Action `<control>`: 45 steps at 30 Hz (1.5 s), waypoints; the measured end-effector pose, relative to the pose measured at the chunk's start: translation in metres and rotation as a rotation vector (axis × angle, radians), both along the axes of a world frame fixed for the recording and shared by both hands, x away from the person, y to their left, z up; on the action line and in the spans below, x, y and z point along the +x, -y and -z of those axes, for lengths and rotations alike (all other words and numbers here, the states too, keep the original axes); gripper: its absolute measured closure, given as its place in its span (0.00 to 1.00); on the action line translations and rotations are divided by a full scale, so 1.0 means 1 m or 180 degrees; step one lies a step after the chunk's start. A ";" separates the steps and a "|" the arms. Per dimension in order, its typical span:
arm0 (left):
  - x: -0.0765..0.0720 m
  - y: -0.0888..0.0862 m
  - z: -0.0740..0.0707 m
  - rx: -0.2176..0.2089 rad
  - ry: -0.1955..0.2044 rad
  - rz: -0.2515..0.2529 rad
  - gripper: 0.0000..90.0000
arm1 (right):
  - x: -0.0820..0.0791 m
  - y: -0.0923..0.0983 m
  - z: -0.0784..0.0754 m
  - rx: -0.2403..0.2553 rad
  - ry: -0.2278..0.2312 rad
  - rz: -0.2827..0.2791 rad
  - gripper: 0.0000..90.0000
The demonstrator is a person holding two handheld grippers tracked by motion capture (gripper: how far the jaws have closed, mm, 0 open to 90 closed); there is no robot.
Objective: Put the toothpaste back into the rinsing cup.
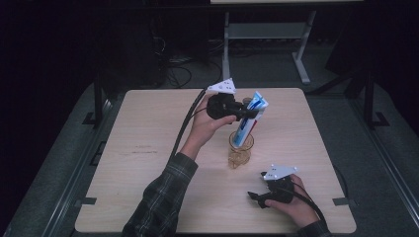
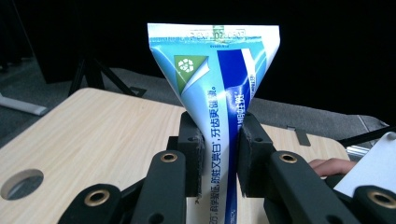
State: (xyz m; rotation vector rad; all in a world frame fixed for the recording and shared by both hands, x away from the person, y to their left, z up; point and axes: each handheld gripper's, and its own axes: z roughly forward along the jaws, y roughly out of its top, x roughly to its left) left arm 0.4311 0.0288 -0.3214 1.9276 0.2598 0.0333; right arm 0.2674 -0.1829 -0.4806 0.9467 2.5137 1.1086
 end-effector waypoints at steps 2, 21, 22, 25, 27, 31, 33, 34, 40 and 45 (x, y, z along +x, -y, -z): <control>0.001 0.000 0.004 0.0032 0.0002 0.0001 0.82 | 0.000 0.000 0.000 -0.0012 0.0008 -0.0004 0.16; 0.000 -0.006 0.034 0.0102 -0.0144 -0.0043 0.82 | 0.000 0.000 0.000 -0.0016 0.0014 -0.0009 0.16; 0.000 -0.007 0.035 0.0115 -0.0143 -0.0040 0.82 | 0.000 0.000 0.000 -0.0017 0.0016 -0.0009 0.16; 0.000 -0.007 0.038 0.0139 -0.0152 -0.0045 0.82 | 0.000 0.000 0.000 -0.0017 0.0015 -0.0009 0.16; 0.000 -0.006 0.040 0.0156 -0.0157 -0.0049 0.82 | 0.000 0.000 0.000 -0.0017 0.0015 -0.0009 0.16; 0.000 -0.005 0.043 0.0182 -0.0162 -0.0060 0.82 | 0.000 0.001 0.000 -0.0017 0.0016 -0.0010 0.16; 0.000 -0.005 0.045 0.0199 -0.0161 -0.0064 0.81 | 0.000 0.000 0.000 -0.0016 0.0015 -0.0010 0.16; 0.000 -0.005 0.046 0.0208 -0.0168 -0.0064 0.81 | 0.000 0.000 0.000 -0.0017 0.0015 -0.0009 0.16; 0.002 -0.006 0.050 0.0181 -0.0193 -0.0082 0.81 | 0.000 0.001 0.000 -0.0016 0.0016 -0.0011 0.16; 0.003 -0.005 0.052 0.0135 -0.0175 -0.0077 0.78 | 0.000 0.001 0.000 -0.0017 0.0016 -0.0013 0.16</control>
